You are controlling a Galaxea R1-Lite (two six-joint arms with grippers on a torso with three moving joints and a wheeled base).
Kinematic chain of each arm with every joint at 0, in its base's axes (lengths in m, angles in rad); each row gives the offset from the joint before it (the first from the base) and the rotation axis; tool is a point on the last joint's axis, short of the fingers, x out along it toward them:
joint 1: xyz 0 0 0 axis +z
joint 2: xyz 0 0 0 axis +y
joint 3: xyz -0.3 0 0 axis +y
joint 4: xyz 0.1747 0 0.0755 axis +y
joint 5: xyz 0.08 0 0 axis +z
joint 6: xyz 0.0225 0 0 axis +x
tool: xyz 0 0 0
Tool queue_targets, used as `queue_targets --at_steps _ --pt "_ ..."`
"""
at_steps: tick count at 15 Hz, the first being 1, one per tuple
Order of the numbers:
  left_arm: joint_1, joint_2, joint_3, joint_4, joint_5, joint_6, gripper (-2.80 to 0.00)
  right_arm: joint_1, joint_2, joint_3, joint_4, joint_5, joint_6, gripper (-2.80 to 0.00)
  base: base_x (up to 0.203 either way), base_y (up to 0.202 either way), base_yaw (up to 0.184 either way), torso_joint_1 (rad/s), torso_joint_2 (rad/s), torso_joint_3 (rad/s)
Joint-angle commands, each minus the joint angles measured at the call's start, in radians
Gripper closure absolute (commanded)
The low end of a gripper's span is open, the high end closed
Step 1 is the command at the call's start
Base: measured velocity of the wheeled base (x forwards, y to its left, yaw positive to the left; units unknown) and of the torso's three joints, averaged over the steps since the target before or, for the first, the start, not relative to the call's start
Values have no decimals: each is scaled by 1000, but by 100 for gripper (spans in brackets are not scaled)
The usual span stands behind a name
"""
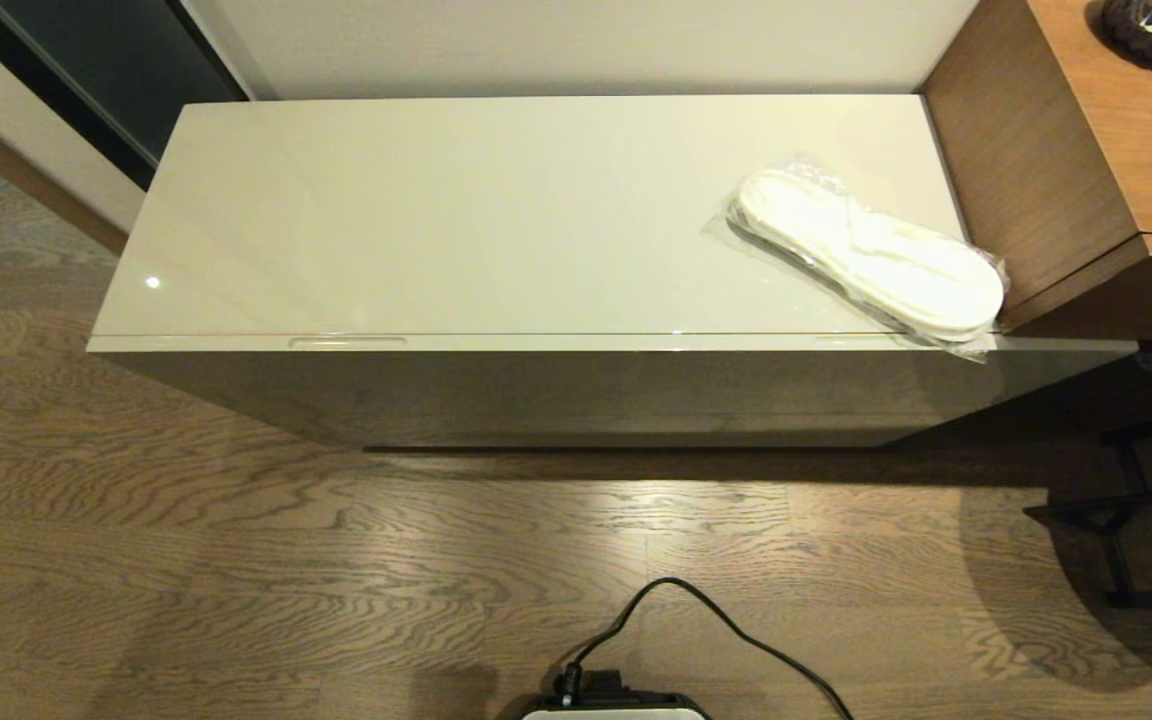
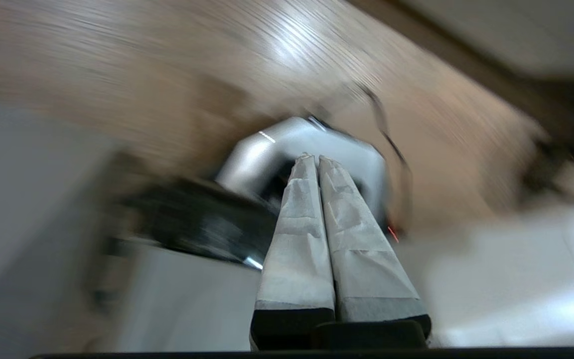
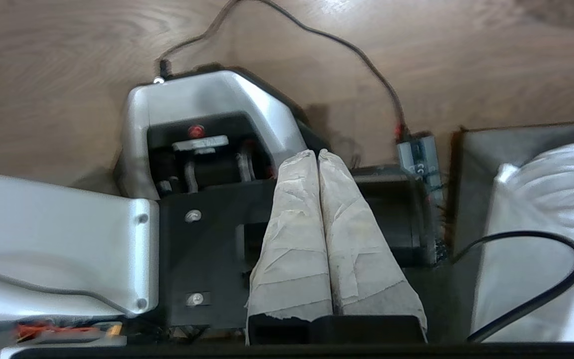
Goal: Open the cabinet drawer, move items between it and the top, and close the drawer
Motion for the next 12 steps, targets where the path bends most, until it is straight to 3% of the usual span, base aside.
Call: queue_targets --at_steps 1,4,6,10,12 --pt "20 -87 39 14 -154 28 0 -8 -3 105 -87 -3 -7 0 0 0 0 0 0 0" --pt "22 -142 129 7 -150 88 0 -8 -2 167 -162 -5 -17 0 0 0 0 0 0 0" --pt "22 -180 187 -12 -145 134 0 -8 -3 165 -233 -5 -69 0 0 0 0 0 0 0" --pt "22 -219 309 -249 -129 221 0 -8 -3 104 -173 23 -92 0 0 0 0 0 0 0" --pt "22 -219 343 -347 -100 237 0 -5 -6 57 -193 50 -189 0 0 0 0 0 0 0"
